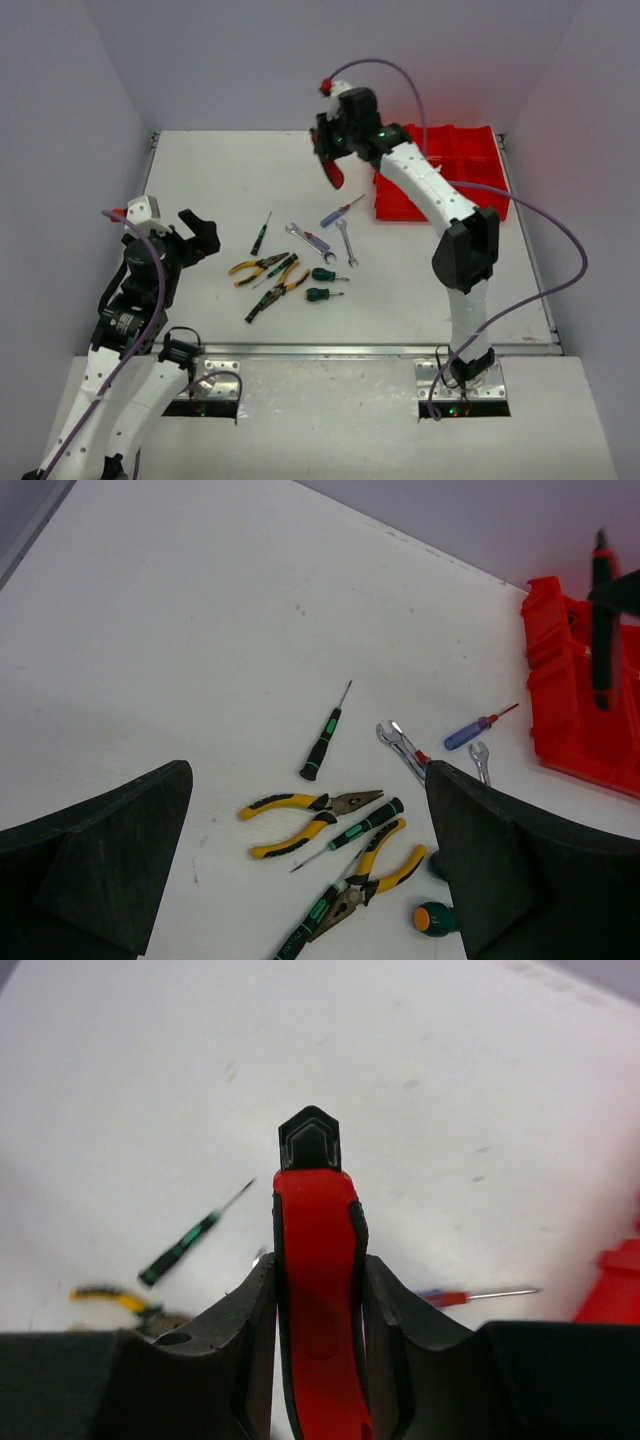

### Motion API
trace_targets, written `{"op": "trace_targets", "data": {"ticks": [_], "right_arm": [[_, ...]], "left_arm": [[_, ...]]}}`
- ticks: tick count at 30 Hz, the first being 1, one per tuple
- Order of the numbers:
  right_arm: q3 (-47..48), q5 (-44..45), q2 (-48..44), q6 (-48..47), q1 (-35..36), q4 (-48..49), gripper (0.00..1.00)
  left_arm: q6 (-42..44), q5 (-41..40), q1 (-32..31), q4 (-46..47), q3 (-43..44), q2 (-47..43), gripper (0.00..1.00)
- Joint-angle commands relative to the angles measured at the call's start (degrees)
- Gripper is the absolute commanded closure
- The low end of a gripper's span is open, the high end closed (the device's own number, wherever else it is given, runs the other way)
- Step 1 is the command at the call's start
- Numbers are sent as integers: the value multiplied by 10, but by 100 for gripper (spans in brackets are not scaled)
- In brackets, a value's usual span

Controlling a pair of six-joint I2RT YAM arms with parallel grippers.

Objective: Sort the tools into containers

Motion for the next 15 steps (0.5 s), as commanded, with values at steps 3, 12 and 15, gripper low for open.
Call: {"op": "trace_targets", "data": {"ticks": [3,12,15], "right_arm": [[64,40,75,169,-188,92,100],[116,95,139,240,-256,214,100],[121,133,153,240,-257,248,100]], "left_arm": [[8,6,-5,26,9,2,0],[7,0,-5,25,8,15,0],[7,2,-5,25,8,22,0]]}}
